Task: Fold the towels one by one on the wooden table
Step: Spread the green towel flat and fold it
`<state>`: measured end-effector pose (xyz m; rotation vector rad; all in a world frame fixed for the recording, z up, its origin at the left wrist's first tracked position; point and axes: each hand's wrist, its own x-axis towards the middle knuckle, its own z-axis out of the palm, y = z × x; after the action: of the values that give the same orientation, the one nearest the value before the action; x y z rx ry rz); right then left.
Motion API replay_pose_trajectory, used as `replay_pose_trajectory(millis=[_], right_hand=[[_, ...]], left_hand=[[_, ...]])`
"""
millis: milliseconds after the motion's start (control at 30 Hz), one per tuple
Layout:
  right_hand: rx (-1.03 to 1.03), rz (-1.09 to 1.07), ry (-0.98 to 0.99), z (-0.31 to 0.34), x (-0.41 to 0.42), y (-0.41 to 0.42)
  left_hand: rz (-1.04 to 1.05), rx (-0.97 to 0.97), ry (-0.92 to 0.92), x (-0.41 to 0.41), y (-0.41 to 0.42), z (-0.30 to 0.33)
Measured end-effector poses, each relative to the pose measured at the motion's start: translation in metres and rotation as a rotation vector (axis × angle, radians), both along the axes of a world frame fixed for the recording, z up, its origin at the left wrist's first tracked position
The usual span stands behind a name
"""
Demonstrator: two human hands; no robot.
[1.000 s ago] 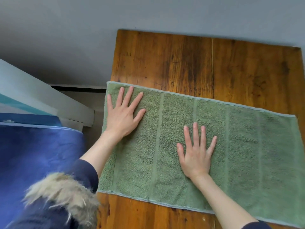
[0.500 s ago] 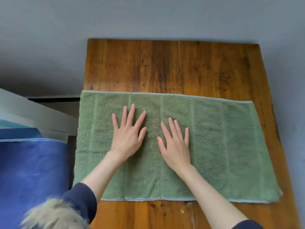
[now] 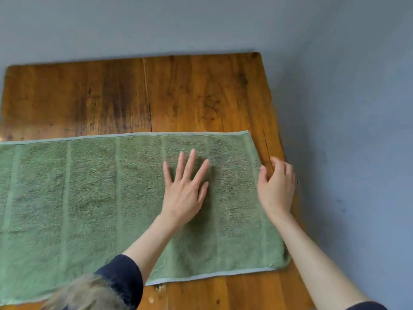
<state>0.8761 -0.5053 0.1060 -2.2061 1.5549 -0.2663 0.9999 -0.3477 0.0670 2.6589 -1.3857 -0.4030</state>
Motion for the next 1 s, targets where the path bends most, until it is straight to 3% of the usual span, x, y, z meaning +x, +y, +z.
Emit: replay_pose_trajectory(millis=[133, 300, 400, 533, 733, 833, 1000], right_hand=[[0.16, 0.006, 0.027, -0.01, -0.012, -0.025], [0.287, 0.081, -0.094, -0.012, -0.012, -0.017], [0.25, 0.303, -0.187, -0.004, -0.012, -0.002], [0.333, 0.645, -0.157, -0.004, -0.015, 0.017], [0.311, 0.338, -0.123, -0.013, -0.016, 0.007], [0.357, 0.32, -0.038, -0.018, -0.007, -0.003], [0.409, 0.3, -0.07, -0.019, 0.007, -0.008]], left_hand=[[0.091, 0.042, 0.005, -0.016, -0.021, -0.009], [0.073, 0.083, -0.046, -0.016, -0.021, -0.011], [0.056, 0.102, -0.071, -0.016, -0.021, -0.01], [0.057, 0.094, -0.055, -0.017, -0.022, -0.011], [0.067, 0.051, -0.067, -0.018, -0.021, -0.014], [0.07, 0.035, -0.081, -0.018, -0.021, -0.015], [0.078, 0.048, -0.098, -0.019, -0.022, -0.015]])
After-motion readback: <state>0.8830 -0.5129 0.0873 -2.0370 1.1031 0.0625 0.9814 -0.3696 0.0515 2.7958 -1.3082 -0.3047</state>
